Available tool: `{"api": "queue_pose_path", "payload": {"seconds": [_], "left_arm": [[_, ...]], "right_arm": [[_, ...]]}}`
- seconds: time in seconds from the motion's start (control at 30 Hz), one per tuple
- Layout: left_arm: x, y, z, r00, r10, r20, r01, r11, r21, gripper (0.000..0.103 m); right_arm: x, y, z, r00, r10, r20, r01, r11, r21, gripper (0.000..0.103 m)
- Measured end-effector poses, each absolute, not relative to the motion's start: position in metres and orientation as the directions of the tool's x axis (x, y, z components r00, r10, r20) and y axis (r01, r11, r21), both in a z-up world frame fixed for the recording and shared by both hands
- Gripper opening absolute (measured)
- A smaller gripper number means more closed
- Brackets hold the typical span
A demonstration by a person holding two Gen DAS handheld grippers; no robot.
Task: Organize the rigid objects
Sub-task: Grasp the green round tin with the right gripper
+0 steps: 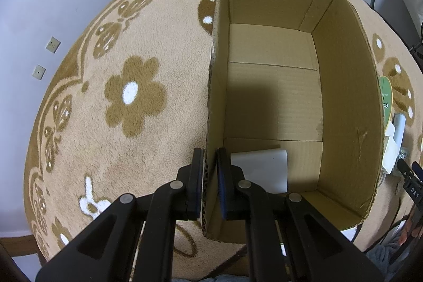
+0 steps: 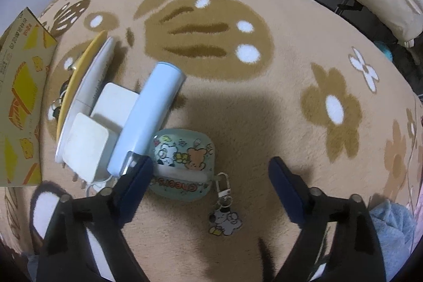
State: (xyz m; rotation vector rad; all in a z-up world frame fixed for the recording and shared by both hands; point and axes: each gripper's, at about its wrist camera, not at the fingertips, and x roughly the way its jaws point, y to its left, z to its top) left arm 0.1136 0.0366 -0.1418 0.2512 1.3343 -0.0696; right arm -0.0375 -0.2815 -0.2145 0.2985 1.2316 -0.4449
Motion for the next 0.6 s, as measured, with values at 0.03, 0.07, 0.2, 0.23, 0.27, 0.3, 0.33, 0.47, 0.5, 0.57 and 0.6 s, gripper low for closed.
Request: {"api": "queue_pose_path", "payload": {"seconds": [0.03,0.07,0.2,0.23,0.27,0.3,0.33,0.47,0.5,0.57,0.6], "left_arm": [[0.114,0.037,-0.142,0.237,0.094,-0.967,0.194,0.971,0.142,0.01],[0.114,0.037,-0.142,0.237,0.095,-0.967,0.195,0.97,0.143,0.01],[0.114,0.037,-0.142,0.236,0.094,-0.967,0.195,0.971,0.142,0.01],[0.114,0.037,-0.142,0.234,0.09,-0.968,0.192,0.972,0.137,0.01],[0.114,0.038,-0.141,0.234,0.088,-0.968,0.193,0.972,0.135,0.01],[0.115,0.038,-0.141,0.233,0.084,-0.969,0.192,0.973,0.131,0.01],[0.115,0.038,-0.141,0.231,0.082,-0.969,0.191,0.973,0.128,0.01],[0.115,0.039,-0.141,0.23,0.08,-0.97,0.191,0.973,0.126,0.01],[0.115,0.039,-0.141,0.23,0.08,-0.97,0.191,0.974,0.126,0.01],[0.115,0.039,-0.141,0.229,0.078,-0.97,0.189,0.974,0.123,0.01],[0.115,0.04,-0.141,0.227,0.076,-0.971,0.188,0.975,0.121,0.009]], "right_arm": [[-0.037,-0.28,-0.214,0.268,-0.158,-0.95,0.478,0.878,-0.011,0.079],[-0.036,-0.278,-0.214,0.27,-0.154,-0.95,0.476,0.88,-0.008,0.078],[-0.033,-0.272,-0.213,0.277,-0.145,-0.95,0.471,0.882,0.002,0.074],[-0.031,-0.272,-0.215,0.278,-0.138,-0.951,0.471,0.882,0.01,0.072],[-0.029,-0.27,-0.215,0.278,-0.138,-0.951,0.474,0.881,0.011,0.071],[-0.028,-0.268,-0.216,0.278,-0.141,-0.95,0.473,0.881,0.007,0.071],[-0.027,-0.268,-0.216,0.278,-0.139,-0.95,0.471,0.882,0.009,0.071],[-0.024,-0.27,-0.218,0.274,-0.13,-0.953,0.475,0.88,0.017,0.071],[-0.025,-0.27,-0.219,0.271,-0.122,-0.955,0.476,0.879,0.023,0.071],[-0.026,-0.27,-0.221,0.252,-0.111,-0.961,0.467,0.884,0.02,0.071],[-0.025,-0.267,-0.223,0.235,-0.116,-0.965,0.454,0.891,0.004,0.071]]}}
